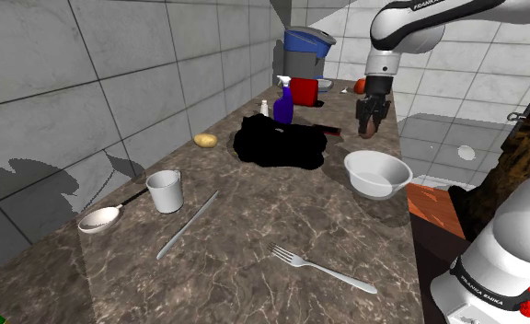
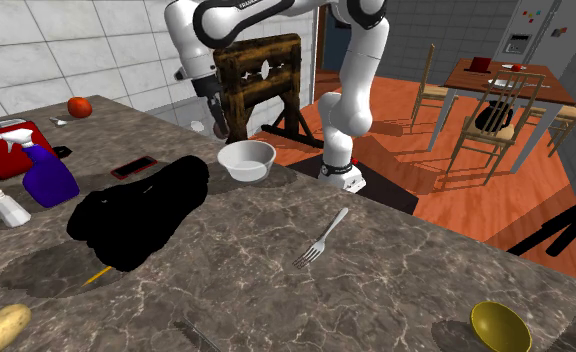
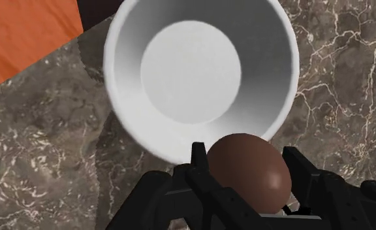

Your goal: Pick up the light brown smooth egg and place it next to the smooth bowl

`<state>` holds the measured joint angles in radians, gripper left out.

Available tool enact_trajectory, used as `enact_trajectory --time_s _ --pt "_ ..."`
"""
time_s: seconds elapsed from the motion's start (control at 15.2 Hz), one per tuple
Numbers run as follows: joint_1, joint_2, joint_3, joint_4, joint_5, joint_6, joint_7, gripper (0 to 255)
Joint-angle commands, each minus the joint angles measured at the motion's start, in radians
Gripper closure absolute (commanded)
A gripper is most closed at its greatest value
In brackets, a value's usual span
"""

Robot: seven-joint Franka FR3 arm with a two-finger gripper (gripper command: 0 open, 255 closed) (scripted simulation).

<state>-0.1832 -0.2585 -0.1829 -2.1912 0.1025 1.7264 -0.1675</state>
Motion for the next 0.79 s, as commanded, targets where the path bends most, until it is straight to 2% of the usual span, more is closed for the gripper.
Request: enact_trajectory --time_s 0.0,0.59,0.73 --pt "-0.021 0.016 -0.031 0.026 -0.016 -0.015 -0.048 255" --pt "-0.113 0.147 -0.167 0.172 -0.057 -0.055 -0.268 255" --pt "-0.118 0.158 -0.174 0.171 -0.057 -0.044 -0.282 255"
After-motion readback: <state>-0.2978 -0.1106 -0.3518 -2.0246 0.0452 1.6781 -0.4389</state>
